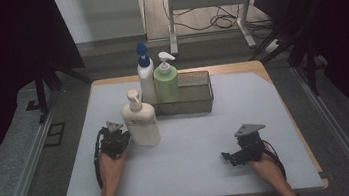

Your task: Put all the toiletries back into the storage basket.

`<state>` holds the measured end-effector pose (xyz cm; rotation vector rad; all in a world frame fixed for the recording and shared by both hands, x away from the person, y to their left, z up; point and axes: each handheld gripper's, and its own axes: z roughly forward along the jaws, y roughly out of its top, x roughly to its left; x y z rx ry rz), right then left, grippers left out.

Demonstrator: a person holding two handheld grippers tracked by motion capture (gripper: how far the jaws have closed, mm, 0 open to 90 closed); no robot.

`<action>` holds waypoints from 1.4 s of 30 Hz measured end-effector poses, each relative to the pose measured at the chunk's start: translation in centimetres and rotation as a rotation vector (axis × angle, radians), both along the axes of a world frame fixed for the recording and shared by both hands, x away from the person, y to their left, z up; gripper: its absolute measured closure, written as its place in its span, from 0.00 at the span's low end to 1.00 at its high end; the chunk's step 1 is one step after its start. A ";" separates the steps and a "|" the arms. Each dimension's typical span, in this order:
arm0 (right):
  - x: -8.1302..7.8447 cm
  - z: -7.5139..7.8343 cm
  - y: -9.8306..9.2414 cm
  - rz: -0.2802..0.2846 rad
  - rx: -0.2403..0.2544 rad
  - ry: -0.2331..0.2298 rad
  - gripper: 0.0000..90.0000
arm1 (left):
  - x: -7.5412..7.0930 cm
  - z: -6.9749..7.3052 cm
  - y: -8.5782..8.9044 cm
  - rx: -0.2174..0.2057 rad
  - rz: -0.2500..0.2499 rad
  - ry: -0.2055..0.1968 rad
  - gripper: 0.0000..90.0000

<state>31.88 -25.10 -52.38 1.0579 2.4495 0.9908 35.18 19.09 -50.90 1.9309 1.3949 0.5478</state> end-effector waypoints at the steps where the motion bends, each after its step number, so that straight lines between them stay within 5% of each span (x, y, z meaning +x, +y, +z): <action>1: 0.0 0.0 0.0 0.000 0.000 0.000 0.00 | 0.1 0.0 0.0 0.000 -0.002 0.000 0.99; 9: 0.0 0.0 0.0 0.000 0.001 -0.001 0.00 | 1.1 0.3 0.2 -0.018 -0.006 -0.013 0.99; 17: 0.0 0.0 0.0 -0.001 0.001 -0.001 0.00 | 2.1 0.0 0.5 -0.082 -0.035 -0.005 0.99; 42: 0.0 0.0 0.0 0.000 0.002 -0.002 0.00 | 2.6 -0.3 -3.2 -0.134 -0.153 0.007 0.99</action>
